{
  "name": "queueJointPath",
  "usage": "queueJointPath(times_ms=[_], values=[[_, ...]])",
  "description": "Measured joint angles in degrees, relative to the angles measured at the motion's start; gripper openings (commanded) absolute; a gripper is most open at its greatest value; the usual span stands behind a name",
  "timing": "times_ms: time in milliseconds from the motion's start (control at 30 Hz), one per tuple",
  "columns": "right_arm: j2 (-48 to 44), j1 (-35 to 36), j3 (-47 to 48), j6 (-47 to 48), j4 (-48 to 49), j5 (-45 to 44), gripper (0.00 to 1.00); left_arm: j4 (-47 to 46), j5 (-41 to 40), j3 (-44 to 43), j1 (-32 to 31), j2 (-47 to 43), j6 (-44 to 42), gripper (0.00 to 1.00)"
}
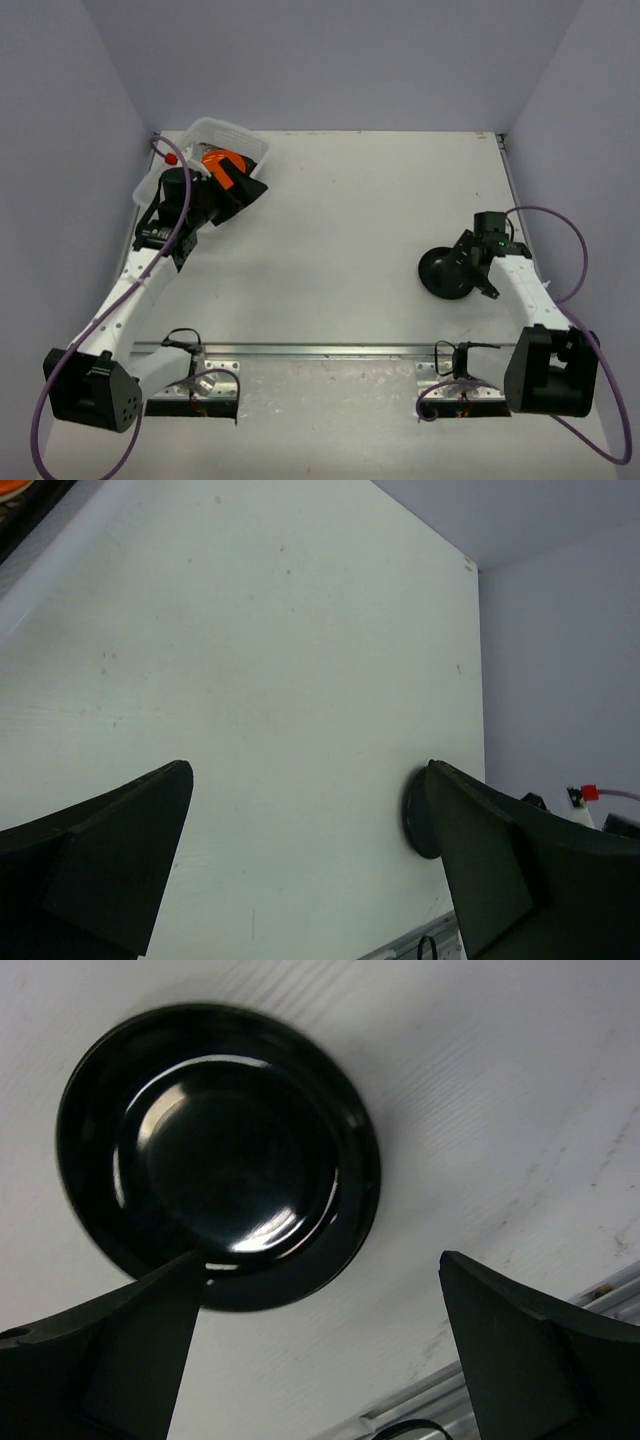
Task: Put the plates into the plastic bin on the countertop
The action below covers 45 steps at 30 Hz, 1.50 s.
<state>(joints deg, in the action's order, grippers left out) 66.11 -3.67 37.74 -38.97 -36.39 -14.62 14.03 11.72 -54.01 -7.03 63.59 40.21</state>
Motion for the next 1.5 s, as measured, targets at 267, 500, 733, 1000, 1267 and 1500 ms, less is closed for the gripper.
queueJointPath(times_ms=[267, 500, 733, 1000, 1267, 1500], values=[[7.35, -12.88, -3.87, 2.32, 13.15, 8.55, 0.98, 1.92, 7.85, 10.39, -0.44, -6.70, -5.15, 1.00], [15.21, -16.61, -3.66, 5.52, 19.99, 19.35, 0.78, 3.75, 18.90, 16.08, -0.50, -10.50, -8.27, 1.00], [18.59, -17.48, -3.56, 6.75, 25.24, 23.27, 0.35, 4.06, 23.32, 16.19, -0.50, -13.89, -9.39, 1.00], [21.95, -17.46, -3.16, 7.34, 29.13, 29.63, 0.31, 3.62, 24.65, 16.19, -0.50, -12.74, -9.69, 1.00], [27.09, -14.31, -0.18, 7.87, 30.80, 35.35, 0.00, 1.56, 26.02, 16.23, -0.50, -11.53, -9.23, 1.00], [26.09, -12.12, -2.83, 6.90, 34.16, 40.24, 0.00, -3.29, 26.71, 18.34, -1.27, -10.03, -7.13, 1.00]])
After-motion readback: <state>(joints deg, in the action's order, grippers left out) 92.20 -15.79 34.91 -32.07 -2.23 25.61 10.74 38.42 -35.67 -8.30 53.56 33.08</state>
